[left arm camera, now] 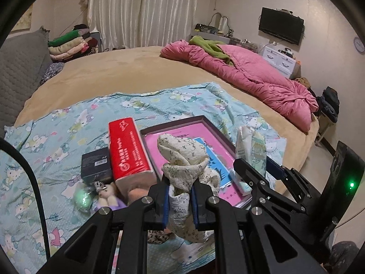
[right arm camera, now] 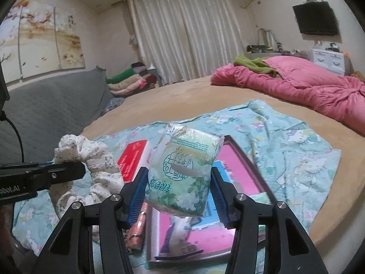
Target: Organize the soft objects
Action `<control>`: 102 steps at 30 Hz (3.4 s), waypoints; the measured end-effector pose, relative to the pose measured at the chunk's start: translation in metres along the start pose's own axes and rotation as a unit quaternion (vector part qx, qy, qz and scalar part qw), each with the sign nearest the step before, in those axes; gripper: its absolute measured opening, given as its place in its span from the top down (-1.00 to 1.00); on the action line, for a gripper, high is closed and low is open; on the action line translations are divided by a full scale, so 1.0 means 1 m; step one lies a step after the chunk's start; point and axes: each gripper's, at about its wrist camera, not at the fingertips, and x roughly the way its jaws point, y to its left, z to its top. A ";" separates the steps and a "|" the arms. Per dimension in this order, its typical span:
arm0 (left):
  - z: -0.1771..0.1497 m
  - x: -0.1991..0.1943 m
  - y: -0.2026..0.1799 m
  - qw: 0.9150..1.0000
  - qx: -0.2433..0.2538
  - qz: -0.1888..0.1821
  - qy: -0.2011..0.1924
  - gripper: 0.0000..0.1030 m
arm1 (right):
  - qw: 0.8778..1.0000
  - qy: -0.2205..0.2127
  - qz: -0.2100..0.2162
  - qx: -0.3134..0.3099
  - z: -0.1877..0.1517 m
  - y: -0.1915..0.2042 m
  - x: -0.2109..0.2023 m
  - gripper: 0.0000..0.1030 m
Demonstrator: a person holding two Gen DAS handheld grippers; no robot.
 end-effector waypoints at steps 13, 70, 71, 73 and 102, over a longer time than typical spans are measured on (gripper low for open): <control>0.011 0.021 -0.024 1.000 0.013 -0.012 0.007 0.70 | 0.999 -0.006 -0.038 0.037 0.001 -0.038 -0.001 -0.06; -0.030 0.174 -0.045 0.990 0.024 -0.032 0.132 0.69 | 0.987 0.139 -0.060 0.050 -0.031 -0.080 0.066 -0.07; -0.030 0.174 -0.044 0.990 0.024 -0.031 0.132 0.69 | 0.987 0.141 -0.060 0.049 -0.031 -0.080 0.067 -0.07; -0.032 0.175 -0.041 0.990 0.019 -0.032 0.134 0.69 | 0.986 0.148 -0.055 0.045 -0.033 -0.078 0.071 -0.07; -0.035 0.177 -0.034 0.990 0.006 -0.037 0.136 0.67 | 0.984 0.157 -0.058 0.059 -0.033 -0.082 0.078 -0.35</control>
